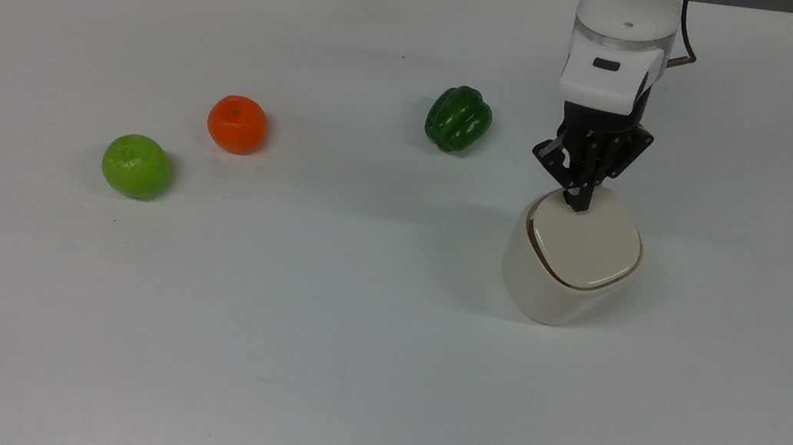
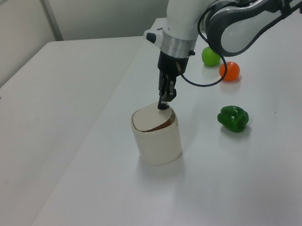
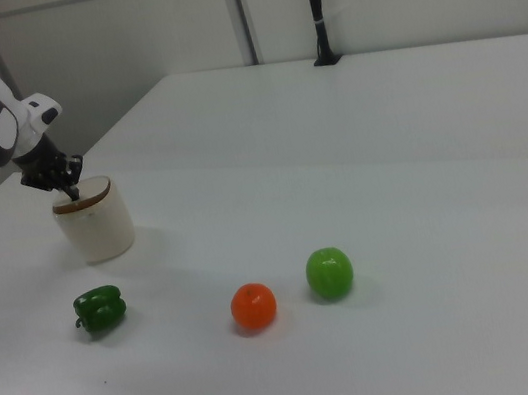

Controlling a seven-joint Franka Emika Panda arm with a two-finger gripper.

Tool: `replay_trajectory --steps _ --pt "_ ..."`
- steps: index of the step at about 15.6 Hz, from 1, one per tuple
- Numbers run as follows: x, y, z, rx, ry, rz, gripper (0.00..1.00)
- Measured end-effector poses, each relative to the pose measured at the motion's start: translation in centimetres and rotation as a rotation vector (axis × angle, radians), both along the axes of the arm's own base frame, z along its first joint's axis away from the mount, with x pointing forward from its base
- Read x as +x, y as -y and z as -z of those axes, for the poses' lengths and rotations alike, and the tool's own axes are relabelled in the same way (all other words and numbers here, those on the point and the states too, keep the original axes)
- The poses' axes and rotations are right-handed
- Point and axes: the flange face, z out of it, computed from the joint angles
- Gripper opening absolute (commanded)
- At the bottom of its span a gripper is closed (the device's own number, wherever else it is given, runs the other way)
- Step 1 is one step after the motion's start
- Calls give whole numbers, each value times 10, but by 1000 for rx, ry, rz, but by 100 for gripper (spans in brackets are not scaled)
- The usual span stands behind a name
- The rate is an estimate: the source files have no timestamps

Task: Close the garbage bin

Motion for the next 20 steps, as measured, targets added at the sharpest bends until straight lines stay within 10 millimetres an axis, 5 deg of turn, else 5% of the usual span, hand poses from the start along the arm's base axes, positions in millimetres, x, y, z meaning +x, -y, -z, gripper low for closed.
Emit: replay_trajectory --steps 4,16,20 --pt "1 0 18 -15 -26 0 0" --pt "2 1 14 -13 -22 2 0" --pt "5 25 -2 -28 -52 38 0"
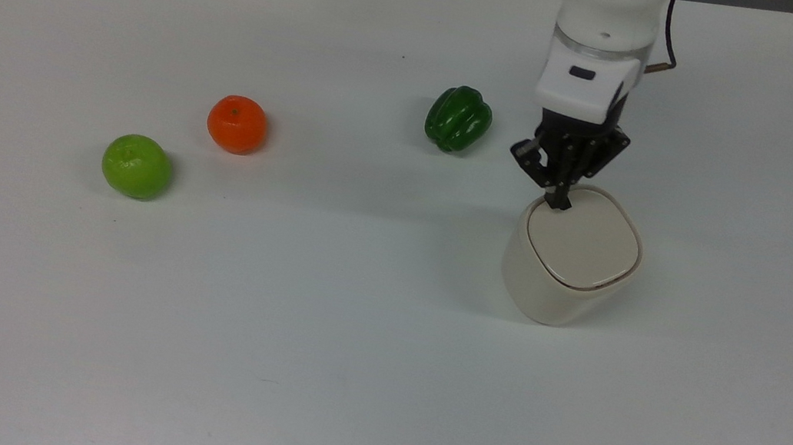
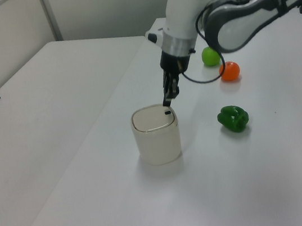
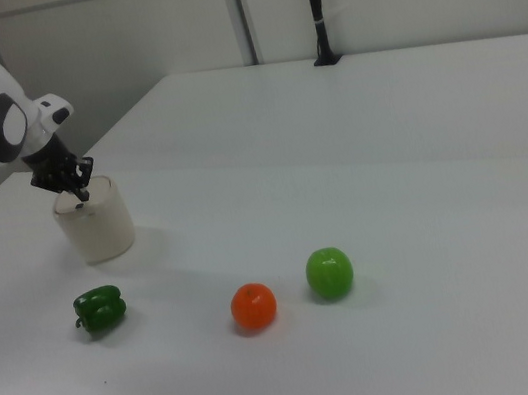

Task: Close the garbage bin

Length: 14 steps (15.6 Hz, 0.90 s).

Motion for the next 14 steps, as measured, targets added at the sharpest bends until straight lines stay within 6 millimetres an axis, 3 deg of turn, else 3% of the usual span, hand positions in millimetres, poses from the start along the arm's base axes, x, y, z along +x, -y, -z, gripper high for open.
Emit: replay_trajectory --steps 3,8,11,14 --pt "-2 43 -32 -25 -66 60 0" --pt "-8 162 -85 -46 -171 233 0" --pt "-23 233 -112 -42 -222 339 0" --pt "-47 285 -129 -33 -270 435 0"
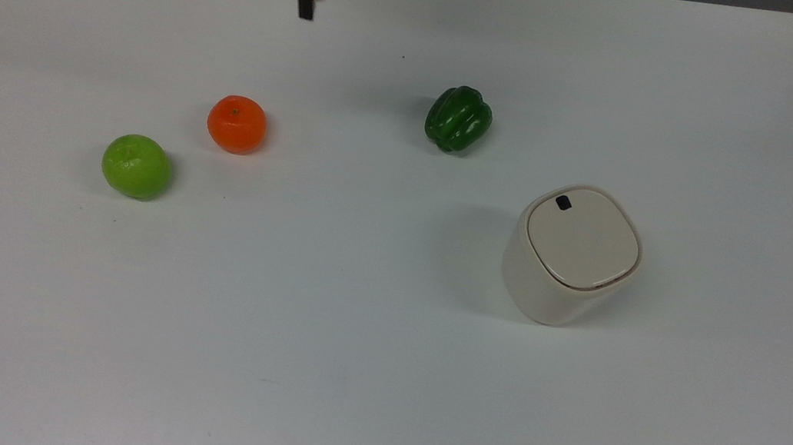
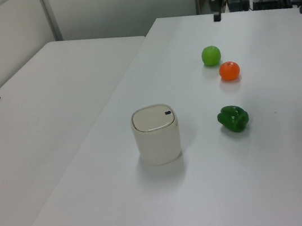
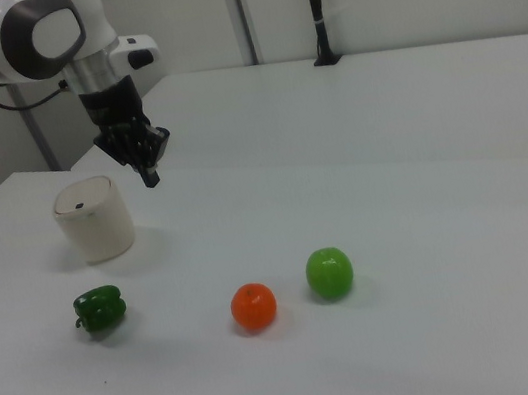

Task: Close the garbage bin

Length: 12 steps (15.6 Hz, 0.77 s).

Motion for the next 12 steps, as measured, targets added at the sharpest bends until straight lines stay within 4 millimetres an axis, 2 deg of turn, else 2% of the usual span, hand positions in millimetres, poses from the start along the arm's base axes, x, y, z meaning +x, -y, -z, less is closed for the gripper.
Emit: replay_trajectory --steps 1,3,4,6,7,9,12 --pt "-4 8 -1 1 -10 23 4" --pt "-8 14 2 -8 -31 48 32" --pt "-8 15 3 -17 -37 51 49" --pt "-9 14 5 -25 -45 56 71" --pt "-10 13 6 -26 -55 55 86" --pt "-12 13 8 -29 -74 55 100" --pt "-12 13 8 -30 -76 55 100"
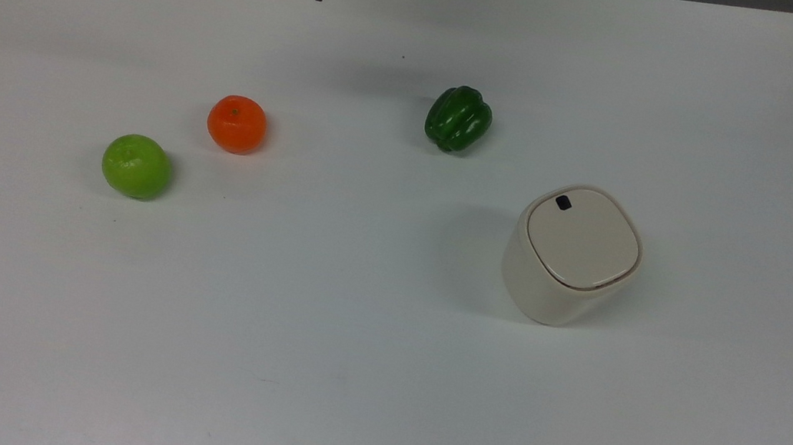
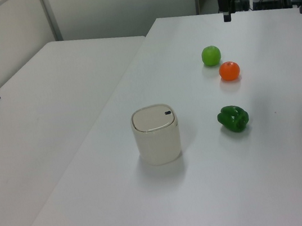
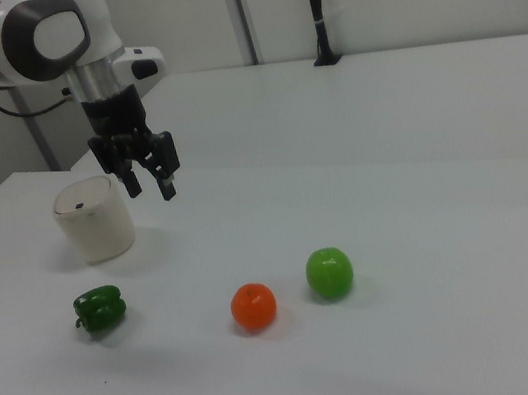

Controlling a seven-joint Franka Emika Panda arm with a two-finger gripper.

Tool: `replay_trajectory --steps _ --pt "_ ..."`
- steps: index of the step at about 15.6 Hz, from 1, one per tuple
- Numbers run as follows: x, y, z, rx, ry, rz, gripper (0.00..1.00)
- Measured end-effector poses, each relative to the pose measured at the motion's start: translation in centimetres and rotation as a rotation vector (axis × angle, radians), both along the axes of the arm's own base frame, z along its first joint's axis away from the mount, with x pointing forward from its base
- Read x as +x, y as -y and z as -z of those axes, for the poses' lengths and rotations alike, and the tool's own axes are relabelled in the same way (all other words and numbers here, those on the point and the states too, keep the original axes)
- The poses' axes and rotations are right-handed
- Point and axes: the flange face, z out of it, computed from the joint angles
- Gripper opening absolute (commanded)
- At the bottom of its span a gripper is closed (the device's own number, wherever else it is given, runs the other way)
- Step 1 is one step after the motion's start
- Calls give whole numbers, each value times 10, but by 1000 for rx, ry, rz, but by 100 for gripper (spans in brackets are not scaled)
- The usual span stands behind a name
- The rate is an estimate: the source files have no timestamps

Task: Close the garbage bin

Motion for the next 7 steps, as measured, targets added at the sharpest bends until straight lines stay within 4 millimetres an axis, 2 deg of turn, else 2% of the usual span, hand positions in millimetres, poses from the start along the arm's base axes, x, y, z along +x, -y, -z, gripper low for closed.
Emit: replay_trajectory --steps 7 --pt "0 3 -3 -27 6 -3 100"
